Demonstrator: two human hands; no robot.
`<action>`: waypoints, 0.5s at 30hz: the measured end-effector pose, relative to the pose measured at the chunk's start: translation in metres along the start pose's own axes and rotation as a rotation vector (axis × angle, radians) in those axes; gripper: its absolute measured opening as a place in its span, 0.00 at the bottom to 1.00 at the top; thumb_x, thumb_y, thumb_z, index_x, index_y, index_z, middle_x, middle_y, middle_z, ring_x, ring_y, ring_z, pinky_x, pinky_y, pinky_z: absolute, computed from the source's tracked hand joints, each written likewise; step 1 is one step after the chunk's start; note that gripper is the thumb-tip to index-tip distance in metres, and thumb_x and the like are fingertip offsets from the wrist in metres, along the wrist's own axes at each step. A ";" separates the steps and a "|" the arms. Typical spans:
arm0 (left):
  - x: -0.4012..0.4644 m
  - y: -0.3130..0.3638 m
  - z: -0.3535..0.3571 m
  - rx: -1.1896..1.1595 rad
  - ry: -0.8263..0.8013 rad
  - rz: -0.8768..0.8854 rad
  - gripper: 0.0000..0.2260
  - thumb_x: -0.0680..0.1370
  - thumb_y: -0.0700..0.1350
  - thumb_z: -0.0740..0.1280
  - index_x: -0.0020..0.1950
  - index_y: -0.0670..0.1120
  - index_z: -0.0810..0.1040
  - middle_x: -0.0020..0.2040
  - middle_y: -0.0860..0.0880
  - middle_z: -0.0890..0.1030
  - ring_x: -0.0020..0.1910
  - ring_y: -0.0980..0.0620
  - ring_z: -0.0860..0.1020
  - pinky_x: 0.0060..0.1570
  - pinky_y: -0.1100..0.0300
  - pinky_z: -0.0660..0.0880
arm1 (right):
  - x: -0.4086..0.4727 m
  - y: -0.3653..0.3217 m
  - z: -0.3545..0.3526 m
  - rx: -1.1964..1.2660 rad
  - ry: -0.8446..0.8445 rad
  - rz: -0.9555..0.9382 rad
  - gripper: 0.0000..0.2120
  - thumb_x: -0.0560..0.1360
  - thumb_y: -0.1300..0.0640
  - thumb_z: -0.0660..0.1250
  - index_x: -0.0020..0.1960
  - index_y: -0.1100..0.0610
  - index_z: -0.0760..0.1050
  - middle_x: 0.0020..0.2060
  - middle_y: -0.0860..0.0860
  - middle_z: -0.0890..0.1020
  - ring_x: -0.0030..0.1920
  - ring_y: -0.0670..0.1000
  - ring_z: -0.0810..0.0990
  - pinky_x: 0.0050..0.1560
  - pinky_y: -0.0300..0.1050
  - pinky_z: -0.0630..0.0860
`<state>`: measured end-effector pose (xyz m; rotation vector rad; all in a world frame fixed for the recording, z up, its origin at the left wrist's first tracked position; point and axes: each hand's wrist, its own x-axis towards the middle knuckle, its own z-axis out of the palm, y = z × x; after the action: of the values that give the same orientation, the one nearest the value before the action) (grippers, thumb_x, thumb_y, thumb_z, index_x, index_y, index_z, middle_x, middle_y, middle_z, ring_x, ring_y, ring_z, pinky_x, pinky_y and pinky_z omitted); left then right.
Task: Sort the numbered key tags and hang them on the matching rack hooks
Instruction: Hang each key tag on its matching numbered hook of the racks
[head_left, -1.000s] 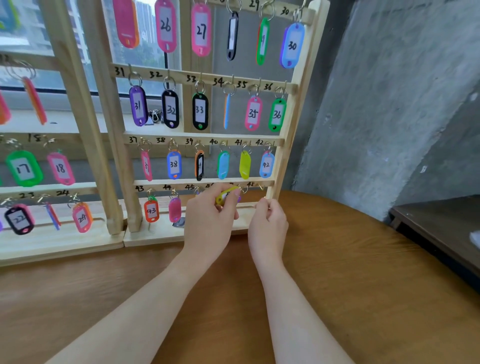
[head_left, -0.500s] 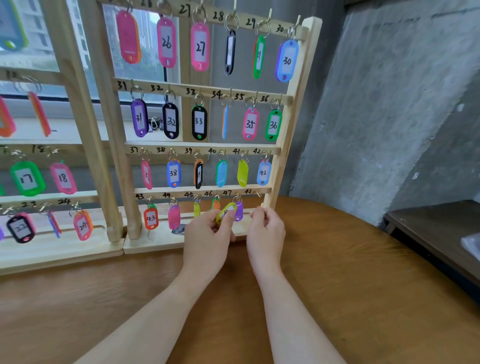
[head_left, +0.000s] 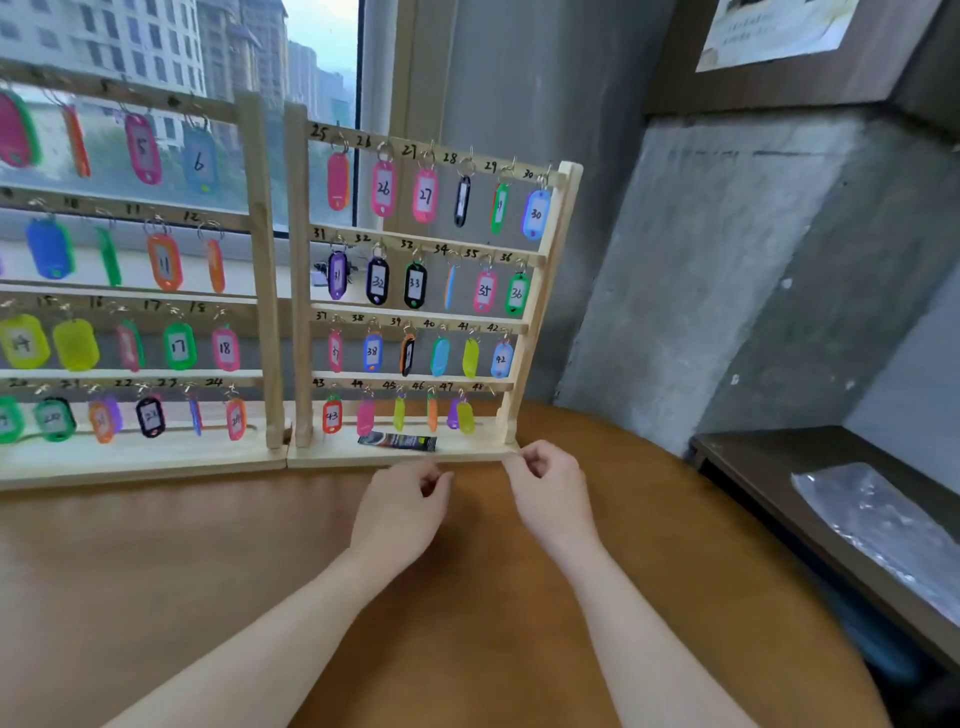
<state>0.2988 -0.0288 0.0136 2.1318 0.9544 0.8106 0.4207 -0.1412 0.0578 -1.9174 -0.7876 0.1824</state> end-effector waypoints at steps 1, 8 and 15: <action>-0.012 0.004 -0.003 0.012 -0.024 0.013 0.15 0.81 0.52 0.65 0.34 0.51 0.76 0.31 0.55 0.79 0.38 0.52 0.77 0.35 0.57 0.68 | -0.008 -0.003 -0.012 -0.028 -0.026 -0.003 0.10 0.78 0.53 0.67 0.38 0.52 0.77 0.30 0.46 0.78 0.34 0.47 0.74 0.36 0.40 0.68; -0.097 0.041 -0.006 -0.033 -0.232 0.131 0.16 0.80 0.52 0.67 0.33 0.51 0.76 0.30 0.52 0.79 0.32 0.56 0.76 0.37 0.58 0.74 | -0.097 -0.022 -0.083 -0.183 -0.052 -0.152 0.11 0.79 0.52 0.68 0.38 0.52 0.77 0.27 0.45 0.77 0.30 0.43 0.74 0.32 0.35 0.69; -0.157 0.090 0.012 -0.024 -0.537 0.331 0.12 0.81 0.52 0.66 0.37 0.53 0.78 0.32 0.54 0.81 0.32 0.58 0.78 0.37 0.59 0.77 | -0.192 -0.002 -0.171 -0.180 0.048 -0.146 0.10 0.80 0.54 0.68 0.39 0.51 0.78 0.30 0.49 0.79 0.32 0.48 0.78 0.34 0.42 0.76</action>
<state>0.2577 -0.2041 0.0333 2.3411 0.3171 0.3518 0.3486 -0.3842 0.1009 -2.0149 -0.9346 -0.0252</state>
